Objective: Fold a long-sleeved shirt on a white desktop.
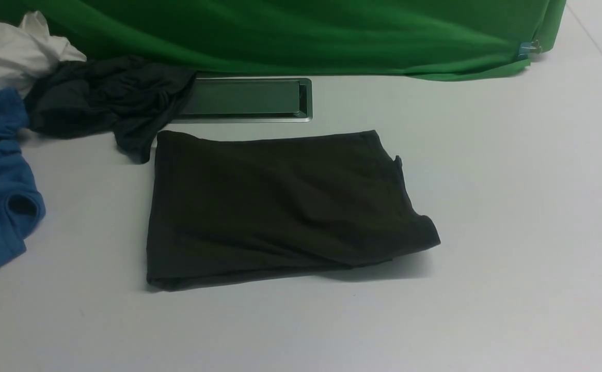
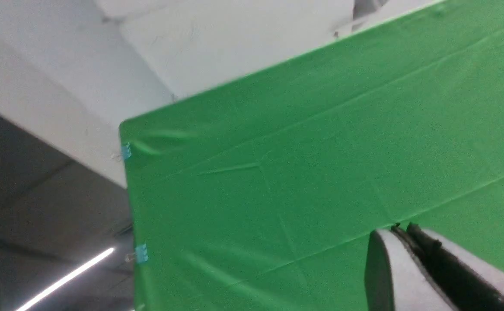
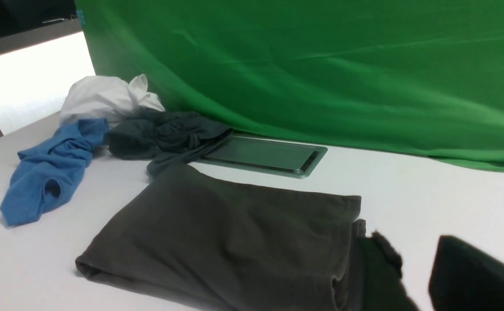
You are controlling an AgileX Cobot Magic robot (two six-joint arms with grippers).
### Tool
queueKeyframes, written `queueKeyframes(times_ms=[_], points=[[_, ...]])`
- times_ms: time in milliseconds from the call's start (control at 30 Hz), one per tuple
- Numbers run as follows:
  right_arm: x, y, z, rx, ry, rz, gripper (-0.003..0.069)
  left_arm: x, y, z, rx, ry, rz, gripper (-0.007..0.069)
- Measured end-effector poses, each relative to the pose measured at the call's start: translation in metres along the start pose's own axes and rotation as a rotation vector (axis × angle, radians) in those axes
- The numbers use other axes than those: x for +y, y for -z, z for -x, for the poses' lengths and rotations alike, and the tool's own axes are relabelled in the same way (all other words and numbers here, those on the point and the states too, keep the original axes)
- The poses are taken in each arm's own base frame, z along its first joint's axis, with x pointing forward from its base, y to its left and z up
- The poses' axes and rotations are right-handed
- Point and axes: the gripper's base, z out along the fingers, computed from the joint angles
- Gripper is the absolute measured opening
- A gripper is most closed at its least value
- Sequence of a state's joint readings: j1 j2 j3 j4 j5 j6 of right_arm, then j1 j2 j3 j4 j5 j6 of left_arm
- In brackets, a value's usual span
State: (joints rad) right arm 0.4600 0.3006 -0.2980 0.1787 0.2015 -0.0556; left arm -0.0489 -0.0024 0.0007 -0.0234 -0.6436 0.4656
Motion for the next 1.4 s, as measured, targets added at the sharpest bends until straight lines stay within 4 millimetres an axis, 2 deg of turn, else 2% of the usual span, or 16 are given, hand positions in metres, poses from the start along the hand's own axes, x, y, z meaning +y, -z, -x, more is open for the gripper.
queueKeyframes(times_ms=[100, 300, 333, 367, 400, 433, 500, 700, 1400], points=[[0.0, 0.0, 0.0, 0.0, 0.0, 0.0, 0.0198, -0.003, 0.0, -0.005, 0.056, 0.0, -0.038, 0.002], [0.0, 0.0, 0.0, 0.0, 0.0, 0.0, 0.0207, -0.012, 0.005, -0.027, 0.304, 0.078, -0.131, 0.002], [0.0, 0.0, 0.0, 0.0, 0.0, 0.0, 0.0209, -0.019, 0.012, -0.04, 0.468, 0.141, -0.195, 0.002], [0.0, 0.0, 0.0, 0.0, 0.0, 0.0, 0.021, -0.019, 0.012, -0.04, 0.468, 0.141, -0.195, 0.002], [0.0, 0.0, 0.0, 0.0, 0.0, 0.0, 0.0213, -0.029, 0.023, -0.053, 0.658, 0.192, -0.286, 0.002], [0.0, 0.0, 0.0, 0.0, 0.0, 0.0, 0.0217, -0.034, 0.03, -0.059, 0.76, 0.219, -0.332, 0.002], [0.0, 0.0, 0.0, 0.0, 0.0, 0.0, 0.0222, -0.037, 0.036, -0.064, 0.839, 0.244, -0.363, 0.002], [0.0, 0.0, 0.0, 0.0, 0.0, 0.0, 0.0232, -0.038, 0.038, -0.065, 0.874, 0.318, -0.335, 0.002], [0.0, 0.0, 0.0, 0.0, -0.001, 0.0, 0.024, -0.033, 0.038, -0.067, 0.902, 0.319, -0.249, 0.002]])
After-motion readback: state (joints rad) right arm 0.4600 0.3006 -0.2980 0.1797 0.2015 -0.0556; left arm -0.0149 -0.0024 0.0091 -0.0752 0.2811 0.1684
